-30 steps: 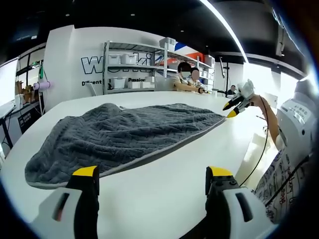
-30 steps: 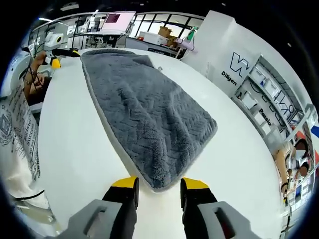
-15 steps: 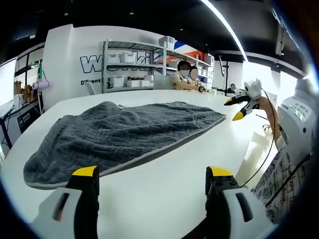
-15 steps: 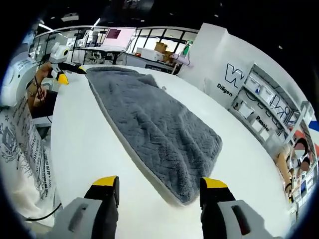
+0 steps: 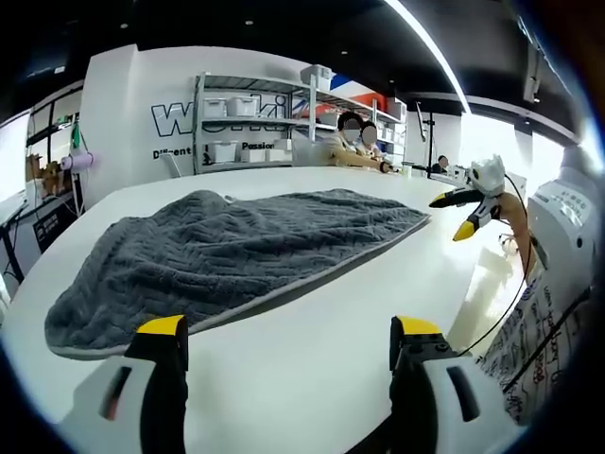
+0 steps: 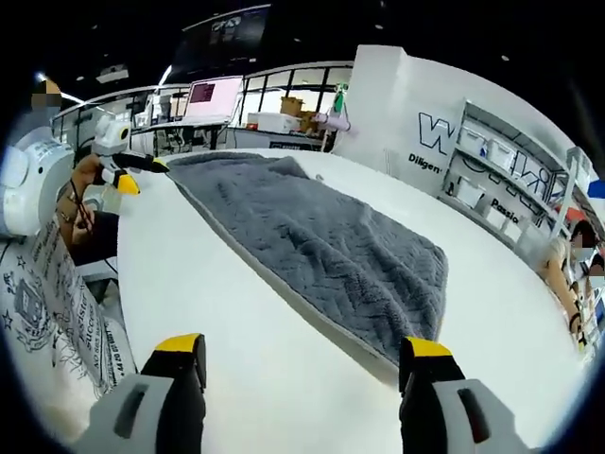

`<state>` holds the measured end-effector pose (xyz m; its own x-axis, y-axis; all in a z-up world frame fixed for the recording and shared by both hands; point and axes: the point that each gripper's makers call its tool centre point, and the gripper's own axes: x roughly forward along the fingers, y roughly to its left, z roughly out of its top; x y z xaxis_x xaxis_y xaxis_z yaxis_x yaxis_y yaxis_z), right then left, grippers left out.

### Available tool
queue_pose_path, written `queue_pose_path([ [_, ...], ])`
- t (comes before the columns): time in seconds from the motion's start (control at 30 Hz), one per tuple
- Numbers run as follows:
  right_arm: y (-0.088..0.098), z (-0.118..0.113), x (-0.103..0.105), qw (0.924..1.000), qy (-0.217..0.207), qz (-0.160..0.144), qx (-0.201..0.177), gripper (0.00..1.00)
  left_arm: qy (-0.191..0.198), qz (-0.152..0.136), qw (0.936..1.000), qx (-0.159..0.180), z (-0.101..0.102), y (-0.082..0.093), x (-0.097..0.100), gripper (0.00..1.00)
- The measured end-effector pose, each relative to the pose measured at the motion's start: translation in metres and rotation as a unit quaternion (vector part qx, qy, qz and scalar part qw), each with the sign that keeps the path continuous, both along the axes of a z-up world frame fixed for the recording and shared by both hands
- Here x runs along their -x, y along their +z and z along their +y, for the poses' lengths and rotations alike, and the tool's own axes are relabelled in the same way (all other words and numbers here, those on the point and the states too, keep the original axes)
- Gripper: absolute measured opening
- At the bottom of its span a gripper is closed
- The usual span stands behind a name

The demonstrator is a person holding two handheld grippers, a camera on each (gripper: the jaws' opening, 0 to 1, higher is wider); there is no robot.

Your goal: Fold the towel on the table until its edges align and the towel forms a compact rectangular stack.

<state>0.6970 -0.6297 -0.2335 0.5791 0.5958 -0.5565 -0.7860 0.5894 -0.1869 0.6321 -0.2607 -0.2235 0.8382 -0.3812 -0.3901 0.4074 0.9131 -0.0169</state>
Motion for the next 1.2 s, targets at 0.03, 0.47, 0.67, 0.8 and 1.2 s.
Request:
queue_pose_path([
  [0.03,0.001,0.002,0.001,1.0000,-0.002,-0.001,-0.006,0.91,0.000,0.000,1.0000,-0.001,0.000,0.000,0.000,0.93],
  [0.47,0.000,0.025,0.016,0.9992,0.017,-0.008,-0.034,0.99,0.001,0.003,1.0000,-0.003,0.000,-0.001,-0.001,0.93],
  [0.67,-0.002,0.025,0.016,0.9992,0.016,-0.005,-0.037,0.99,0.006,0.006,1.0000,-0.004,0.003,-0.002,0.000,0.93],
  [0.8,-0.003,0.024,0.015,0.9991,0.014,-0.004,-0.041,0.99,0.010,0.006,0.9999,-0.005,0.005,-0.002,0.000,0.93],
  [1.2,-0.006,0.022,0.018,0.9991,0.013,-0.003,-0.040,0.99,0.014,0.008,0.9998,-0.012,0.010,-0.001,-0.004,0.93],
])
